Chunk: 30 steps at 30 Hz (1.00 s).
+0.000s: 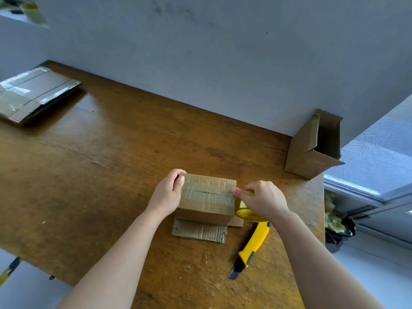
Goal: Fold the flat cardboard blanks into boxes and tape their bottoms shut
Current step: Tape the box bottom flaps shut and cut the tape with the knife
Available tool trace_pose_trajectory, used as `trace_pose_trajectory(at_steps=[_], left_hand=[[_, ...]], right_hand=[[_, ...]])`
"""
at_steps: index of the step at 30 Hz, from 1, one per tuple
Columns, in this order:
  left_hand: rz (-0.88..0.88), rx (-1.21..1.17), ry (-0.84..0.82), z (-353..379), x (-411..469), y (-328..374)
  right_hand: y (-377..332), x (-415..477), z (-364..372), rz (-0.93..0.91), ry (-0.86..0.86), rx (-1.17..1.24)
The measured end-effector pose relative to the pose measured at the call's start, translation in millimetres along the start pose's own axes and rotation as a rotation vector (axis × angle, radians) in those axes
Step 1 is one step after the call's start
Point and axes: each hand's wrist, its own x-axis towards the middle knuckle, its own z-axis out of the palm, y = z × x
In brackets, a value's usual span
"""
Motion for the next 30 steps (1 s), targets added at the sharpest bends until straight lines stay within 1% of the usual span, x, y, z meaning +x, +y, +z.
trace_pose_trajectory(at_steps=[3, 5, 6, 7, 9, 10, 11, 13, 15, 18, 20, 22, 24, 26, 28, 30], left_hand=[[-0.026, -0.014, -0.080, -2, 0, 3], [-0.039, 0.056, -0.112, -4, 1, 9], [-0.045, 0.126, -0.092, -6, 1, 13], [-0.023, 0.247, -0.029, -7, 0, 17], [0.111, 0.565, 0.165, -5, -8, 28], [0.204, 0.666, 0.233, 1, -16, 36], [0.283, 0.687, 0.239, 11, -25, 45], [0.375, 0.670, 0.105, 39, -44, 57], [0.398, 0.719, -0.021, 58, -57, 60], [0.450, 0.781, -0.106, 49, -48, 49], [0.479, 0.778, -0.121, 34, -40, 40], [0.423, 0.799, -0.106, 19, -35, 31], [0.289, 0.804, -0.069, 6, -29, 25], [0.159, 0.760, -0.005, -3, -20, 25], [0.144, 0.723, 0.050, -9, -12, 29], [0.172, 0.706, 0.057, -12, -4, 29]], right_hand=[[-1, 0, 0, 0.011, -0.018, 0.009], [-1, 1, 0, 0.023, -0.040, 0.011], [-2, 1, -1, 0.028, -0.052, 0.006], [-2, 1, -1, 0.033, -0.063, 0.001], [-2, 2, -2, 0.045, -0.072, -0.006], [-2, 2, -1, 0.052, -0.071, -0.007], [-3, 1, 0, 0.063, -0.067, -0.007], [-5, 0, 1, 0.087, -0.056, -0.004], [-7, -1, 1, 0.105, -0.048, 0.005], [-12, -3, 2, 0.126, -0.060, 0.025], [-17, -5, 5, 0.138, -0.083, 0.064], [-26, -7, 11, 0.136, -0.122, 0.124], [-35, -6, 15, 0.115, -0.200, 0.212], [-45, -6, 16, 0.121, -0.288, 0.329], [-53, -8, 14, 0.154, -0.359, 0.477], [-61, -12, 15, 0.158, -0.411, 0.625]])
